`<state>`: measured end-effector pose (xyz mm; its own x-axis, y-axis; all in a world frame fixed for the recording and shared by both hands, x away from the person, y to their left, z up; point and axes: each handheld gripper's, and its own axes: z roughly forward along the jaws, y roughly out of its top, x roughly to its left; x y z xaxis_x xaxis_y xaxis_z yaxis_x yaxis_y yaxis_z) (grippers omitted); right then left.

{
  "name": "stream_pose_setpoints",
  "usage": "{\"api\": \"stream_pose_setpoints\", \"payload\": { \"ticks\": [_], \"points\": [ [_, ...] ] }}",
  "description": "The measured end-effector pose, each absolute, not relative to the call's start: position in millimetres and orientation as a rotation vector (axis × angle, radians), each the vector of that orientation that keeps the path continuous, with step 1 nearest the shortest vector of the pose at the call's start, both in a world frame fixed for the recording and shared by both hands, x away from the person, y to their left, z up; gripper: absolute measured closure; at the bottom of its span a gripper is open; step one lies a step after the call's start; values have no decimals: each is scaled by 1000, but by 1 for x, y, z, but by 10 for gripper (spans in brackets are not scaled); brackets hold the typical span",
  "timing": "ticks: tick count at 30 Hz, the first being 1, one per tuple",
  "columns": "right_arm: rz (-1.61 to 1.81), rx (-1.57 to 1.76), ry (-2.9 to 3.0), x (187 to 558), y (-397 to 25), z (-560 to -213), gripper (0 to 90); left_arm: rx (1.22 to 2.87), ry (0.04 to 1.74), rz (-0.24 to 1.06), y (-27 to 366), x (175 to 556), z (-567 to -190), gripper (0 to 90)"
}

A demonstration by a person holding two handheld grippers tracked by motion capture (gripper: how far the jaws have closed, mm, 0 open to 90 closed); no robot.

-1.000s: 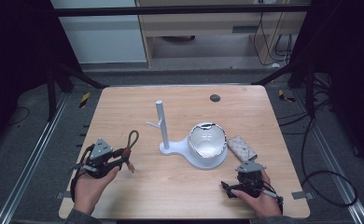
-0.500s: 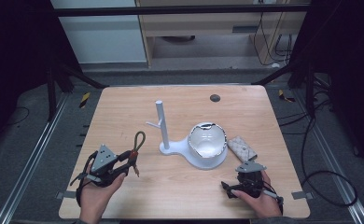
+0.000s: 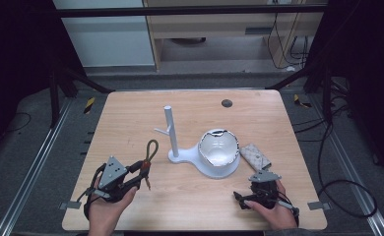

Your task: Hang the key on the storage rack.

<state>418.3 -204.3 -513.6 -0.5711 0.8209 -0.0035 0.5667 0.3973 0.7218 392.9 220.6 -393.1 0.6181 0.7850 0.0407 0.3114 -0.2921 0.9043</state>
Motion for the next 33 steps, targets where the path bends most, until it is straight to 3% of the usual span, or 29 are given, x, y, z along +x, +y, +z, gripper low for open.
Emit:
{"api": "stream_pose_setpoints", "payload": {
  "ticks": [23,33],
  "points": [
    [976,1220,2286,431,-206,-513,5,1832,822,639,195,394,-375,658],
    [973,1227,2285,430,-206,-513,6,1840,848,639,185,415,-374,658]
  ]
}}
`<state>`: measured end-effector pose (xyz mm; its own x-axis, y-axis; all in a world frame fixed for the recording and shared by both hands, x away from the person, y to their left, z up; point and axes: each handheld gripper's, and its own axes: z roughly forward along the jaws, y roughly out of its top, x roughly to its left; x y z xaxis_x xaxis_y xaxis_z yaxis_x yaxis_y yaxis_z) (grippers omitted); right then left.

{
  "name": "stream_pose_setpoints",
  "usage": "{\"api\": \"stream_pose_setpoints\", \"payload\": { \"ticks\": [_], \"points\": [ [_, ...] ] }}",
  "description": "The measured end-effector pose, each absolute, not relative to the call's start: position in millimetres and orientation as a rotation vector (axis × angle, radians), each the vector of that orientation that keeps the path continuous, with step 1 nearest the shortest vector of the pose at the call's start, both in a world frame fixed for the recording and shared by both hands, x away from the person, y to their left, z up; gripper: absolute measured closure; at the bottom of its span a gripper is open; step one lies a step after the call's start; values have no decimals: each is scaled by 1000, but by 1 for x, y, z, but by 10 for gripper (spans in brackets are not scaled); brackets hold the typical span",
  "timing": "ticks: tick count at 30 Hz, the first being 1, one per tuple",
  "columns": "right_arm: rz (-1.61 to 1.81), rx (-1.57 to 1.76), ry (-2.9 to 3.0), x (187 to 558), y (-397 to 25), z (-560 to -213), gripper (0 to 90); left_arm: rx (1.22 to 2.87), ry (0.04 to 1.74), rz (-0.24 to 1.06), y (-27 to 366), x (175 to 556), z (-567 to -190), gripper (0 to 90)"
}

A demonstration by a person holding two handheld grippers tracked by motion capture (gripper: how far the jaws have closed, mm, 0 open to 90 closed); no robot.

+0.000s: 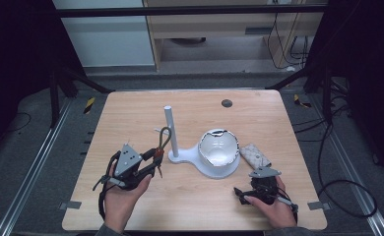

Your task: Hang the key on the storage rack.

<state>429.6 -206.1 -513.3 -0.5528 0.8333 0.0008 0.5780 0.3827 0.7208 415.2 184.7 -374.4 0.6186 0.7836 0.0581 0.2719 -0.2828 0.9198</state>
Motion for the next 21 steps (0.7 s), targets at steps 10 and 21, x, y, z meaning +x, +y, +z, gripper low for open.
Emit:
{"api": "stream_pose_setpoints", "payload": {
  "ticks": [10,21],
  "points": [
    [973,1224,2284,429,-206,-513,5,1869,900,647,177,435,-388,657],
    [972,1223,2284,429,-206,-513,5,1874,939,629,173,449,-400,656]
  ]
}}
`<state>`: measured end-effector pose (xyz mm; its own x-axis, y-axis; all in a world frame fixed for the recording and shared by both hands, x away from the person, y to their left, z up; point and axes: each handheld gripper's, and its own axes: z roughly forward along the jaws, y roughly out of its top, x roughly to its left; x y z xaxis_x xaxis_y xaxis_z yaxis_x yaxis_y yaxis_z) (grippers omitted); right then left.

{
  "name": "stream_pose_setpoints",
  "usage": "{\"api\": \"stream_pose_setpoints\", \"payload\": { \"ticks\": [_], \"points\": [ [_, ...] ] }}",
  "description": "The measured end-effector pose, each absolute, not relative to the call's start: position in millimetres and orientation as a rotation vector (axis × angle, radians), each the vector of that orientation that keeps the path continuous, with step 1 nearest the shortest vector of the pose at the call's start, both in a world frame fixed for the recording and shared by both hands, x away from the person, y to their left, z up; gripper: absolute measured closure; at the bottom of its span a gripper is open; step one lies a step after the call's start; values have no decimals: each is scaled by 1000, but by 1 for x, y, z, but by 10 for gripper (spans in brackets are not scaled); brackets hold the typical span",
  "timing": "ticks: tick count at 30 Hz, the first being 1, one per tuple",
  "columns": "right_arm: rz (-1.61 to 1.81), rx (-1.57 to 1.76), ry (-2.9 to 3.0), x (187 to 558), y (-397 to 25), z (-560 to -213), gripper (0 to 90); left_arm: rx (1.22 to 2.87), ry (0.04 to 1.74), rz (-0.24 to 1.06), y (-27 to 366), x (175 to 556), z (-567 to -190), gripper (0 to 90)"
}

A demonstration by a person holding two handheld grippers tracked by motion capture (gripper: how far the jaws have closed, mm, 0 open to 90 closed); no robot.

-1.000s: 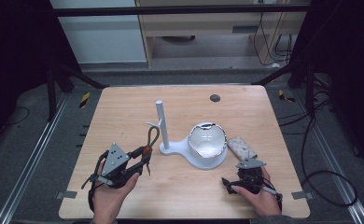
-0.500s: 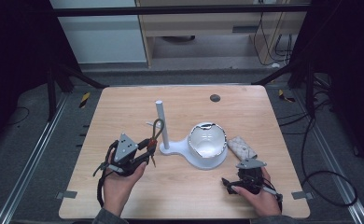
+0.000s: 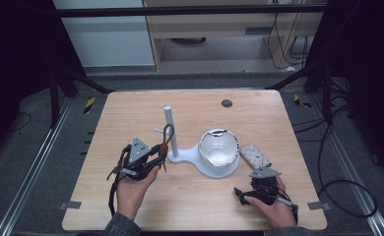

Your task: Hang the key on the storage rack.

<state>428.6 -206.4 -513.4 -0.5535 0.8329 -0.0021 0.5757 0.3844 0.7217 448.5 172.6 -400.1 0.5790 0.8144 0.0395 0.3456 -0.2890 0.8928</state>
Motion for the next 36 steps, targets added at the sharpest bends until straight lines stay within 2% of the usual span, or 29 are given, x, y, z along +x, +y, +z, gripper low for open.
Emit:
{"api": "stream_pose_setpoints", "payload": {
  "ticks": [14,16,17,20,25,32,36],
  "points": [
    [973,1223,2282,428,-206,-513,5,1890,953,592,168,458,-404,648],
    [973,1223,2282,428,-206,-514,5,1892,955,590,168,458,-405,573],
    [972,1223,2281,428,-206,-514,5,1893,961,598,168,459,-405,494],
    [971,1223,2282,428,-206,-513,5,1910,954,608,170,459,-407,338],
    [971,1222,2283,428,-206,-513,5,1960,959,615,184,458,-413,178],
    [972,1216,2288,429,-207,-513,11,2054,1007,552,214,465,-442,41],
    [994,1190,2267,428,-209,-506,86,2089,1036,518,226,474,-461,41]
  ]
}}
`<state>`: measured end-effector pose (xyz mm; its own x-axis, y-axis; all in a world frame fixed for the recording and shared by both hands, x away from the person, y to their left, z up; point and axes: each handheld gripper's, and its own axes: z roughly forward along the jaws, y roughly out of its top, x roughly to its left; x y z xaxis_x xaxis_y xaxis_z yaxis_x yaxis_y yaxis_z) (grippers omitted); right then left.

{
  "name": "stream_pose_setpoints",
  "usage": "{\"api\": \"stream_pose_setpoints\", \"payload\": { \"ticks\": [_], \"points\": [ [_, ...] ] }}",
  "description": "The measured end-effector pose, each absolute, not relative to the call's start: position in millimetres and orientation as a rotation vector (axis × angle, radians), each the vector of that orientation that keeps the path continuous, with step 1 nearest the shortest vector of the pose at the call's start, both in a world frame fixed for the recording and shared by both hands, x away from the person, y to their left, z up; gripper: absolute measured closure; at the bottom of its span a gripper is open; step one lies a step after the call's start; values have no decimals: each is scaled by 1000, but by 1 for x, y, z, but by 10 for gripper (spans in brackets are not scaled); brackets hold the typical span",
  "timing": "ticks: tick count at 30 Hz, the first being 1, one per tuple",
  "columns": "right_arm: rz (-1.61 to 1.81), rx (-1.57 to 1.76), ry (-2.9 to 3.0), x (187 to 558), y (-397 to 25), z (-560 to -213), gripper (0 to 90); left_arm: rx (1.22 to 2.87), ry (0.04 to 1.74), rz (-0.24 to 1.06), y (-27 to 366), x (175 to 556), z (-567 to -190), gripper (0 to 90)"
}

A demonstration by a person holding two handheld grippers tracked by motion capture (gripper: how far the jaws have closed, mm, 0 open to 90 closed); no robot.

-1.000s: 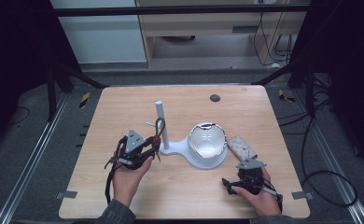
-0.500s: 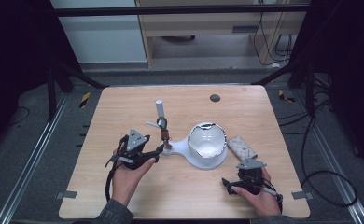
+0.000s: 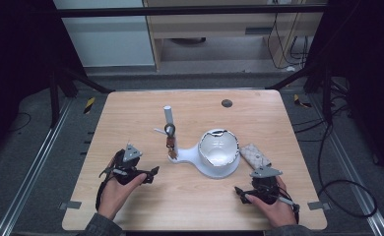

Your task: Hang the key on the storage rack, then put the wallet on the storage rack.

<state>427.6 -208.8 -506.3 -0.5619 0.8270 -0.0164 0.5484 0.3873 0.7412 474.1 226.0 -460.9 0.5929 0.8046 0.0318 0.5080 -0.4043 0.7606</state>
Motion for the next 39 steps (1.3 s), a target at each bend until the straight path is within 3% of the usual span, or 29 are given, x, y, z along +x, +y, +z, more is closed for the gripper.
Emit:
{"api": "stream_pose_setpoints", "payload": {
  "ticks": [5,15,30,39],
  "points": [
    [1011,1159,2289,425,-214,-482,44,2121,1034,535,235,478,-472,47],
    [794,1152,2371,441,-224,-441,52,2115,1022,550,248,477,-479,51],
    [780,1229,2321,461,-243,-420,61,2116,1089,552,254,476,-489,49],
    [738,1327,2342,476,-246,-432,66,2151,1085,561,252,472,-489,44]
  ]
}}
